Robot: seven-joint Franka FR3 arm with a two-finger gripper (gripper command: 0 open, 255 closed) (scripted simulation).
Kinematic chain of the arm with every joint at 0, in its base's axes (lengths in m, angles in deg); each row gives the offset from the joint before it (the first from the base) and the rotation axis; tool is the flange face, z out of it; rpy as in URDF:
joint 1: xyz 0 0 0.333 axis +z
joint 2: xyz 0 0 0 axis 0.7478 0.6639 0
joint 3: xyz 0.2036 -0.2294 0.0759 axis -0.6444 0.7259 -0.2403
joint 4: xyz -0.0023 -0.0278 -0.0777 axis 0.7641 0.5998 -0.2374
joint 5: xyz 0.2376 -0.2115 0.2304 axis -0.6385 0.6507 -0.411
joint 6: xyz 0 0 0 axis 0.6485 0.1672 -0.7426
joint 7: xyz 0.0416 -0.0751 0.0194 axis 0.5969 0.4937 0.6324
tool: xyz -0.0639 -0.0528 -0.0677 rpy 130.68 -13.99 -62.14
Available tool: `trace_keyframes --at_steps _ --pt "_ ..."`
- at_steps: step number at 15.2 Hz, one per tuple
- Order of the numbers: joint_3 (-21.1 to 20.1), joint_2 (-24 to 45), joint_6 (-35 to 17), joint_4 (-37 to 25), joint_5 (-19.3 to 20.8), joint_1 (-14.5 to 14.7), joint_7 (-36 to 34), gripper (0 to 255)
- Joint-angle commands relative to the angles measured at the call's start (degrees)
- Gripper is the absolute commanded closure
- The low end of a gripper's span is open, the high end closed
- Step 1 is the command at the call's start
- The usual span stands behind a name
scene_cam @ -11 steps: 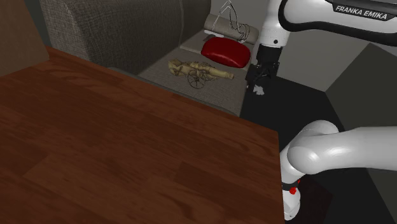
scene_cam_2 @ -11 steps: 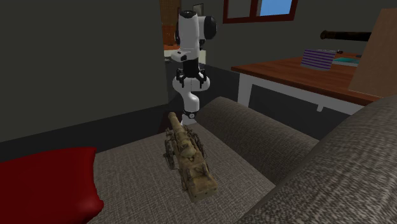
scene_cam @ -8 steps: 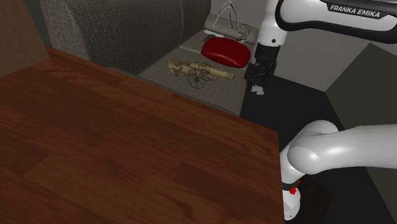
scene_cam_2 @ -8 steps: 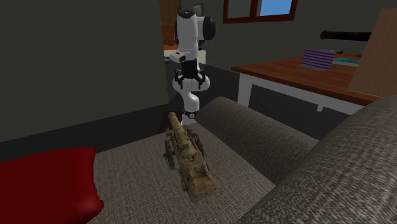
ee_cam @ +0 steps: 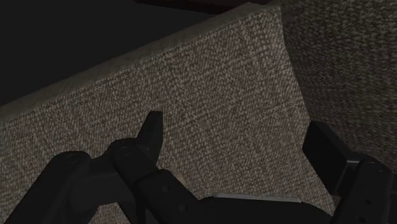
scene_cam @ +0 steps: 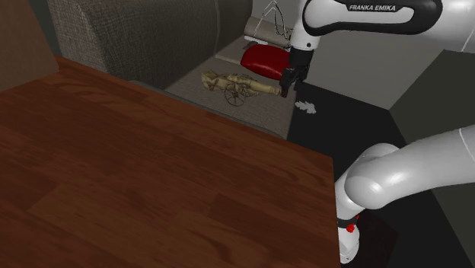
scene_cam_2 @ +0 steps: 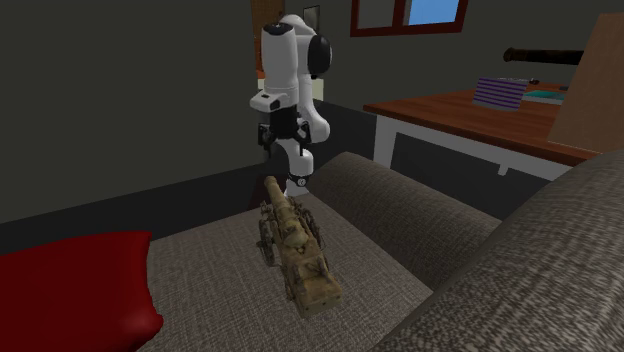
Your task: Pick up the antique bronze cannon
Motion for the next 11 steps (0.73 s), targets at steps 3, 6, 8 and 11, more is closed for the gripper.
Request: trace_keyframes --at_steps 3,6,8,11 --pt "2.2 7.7 -4.3 -5.2 0.6 0.8 7.2 0" --pt "3.4 13.7 -6.8 -9.9 0.3 1.3 12.3 0" --pt "3.9 17.7 -8.1 -13.4 -0.2 1.6 15.6 0" --pt "4.0 18.0 -9.6 -12.2 -0.2 1.6 15.7 0"
